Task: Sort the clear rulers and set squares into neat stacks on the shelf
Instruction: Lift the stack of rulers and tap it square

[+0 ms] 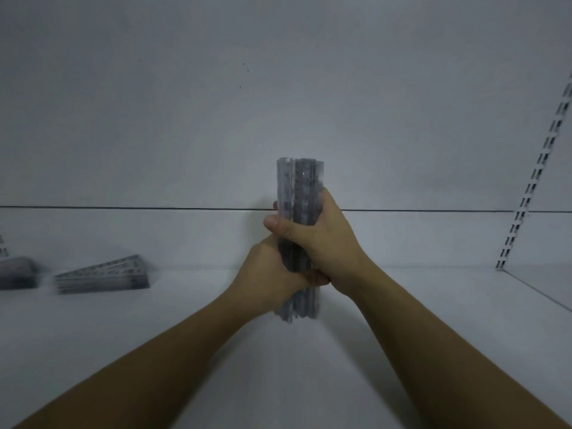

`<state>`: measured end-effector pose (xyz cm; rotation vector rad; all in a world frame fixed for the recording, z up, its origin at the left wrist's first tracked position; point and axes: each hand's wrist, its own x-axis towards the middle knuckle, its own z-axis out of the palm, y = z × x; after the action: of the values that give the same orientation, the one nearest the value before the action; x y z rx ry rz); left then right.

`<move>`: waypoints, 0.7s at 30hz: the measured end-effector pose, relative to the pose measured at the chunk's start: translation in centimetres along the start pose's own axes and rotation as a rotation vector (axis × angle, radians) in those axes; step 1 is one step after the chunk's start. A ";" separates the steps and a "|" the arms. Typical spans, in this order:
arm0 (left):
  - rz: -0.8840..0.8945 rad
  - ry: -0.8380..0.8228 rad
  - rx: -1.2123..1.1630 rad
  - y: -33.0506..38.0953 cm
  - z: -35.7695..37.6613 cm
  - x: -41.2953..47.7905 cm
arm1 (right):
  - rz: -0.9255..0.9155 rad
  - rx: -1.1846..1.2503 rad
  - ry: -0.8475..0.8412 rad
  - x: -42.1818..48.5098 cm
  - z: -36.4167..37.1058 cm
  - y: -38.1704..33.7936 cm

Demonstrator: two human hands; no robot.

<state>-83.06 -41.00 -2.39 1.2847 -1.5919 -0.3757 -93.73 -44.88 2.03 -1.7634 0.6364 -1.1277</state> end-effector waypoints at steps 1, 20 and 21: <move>-0.020 0.025 -0.018 0.0 0.0 0.1 | 0.032 0.070 -0.069 0.0 -0.3 -0.2; 0.060 -0.197 0.003 0.0 0.5 0.4 | -0.083 0.067 0.036 0.1 -0.6 -0.2; 0.056 -0.257 -0.039 0.1 0.1 0.4 | -0.087 0.072 0.054 0.1 -0.6 -0.2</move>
<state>-83.17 -41.34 -2.16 1.1960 -1.8219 -0.5526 -94.29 -45.12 2.32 -1.7186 0.5490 -1.2468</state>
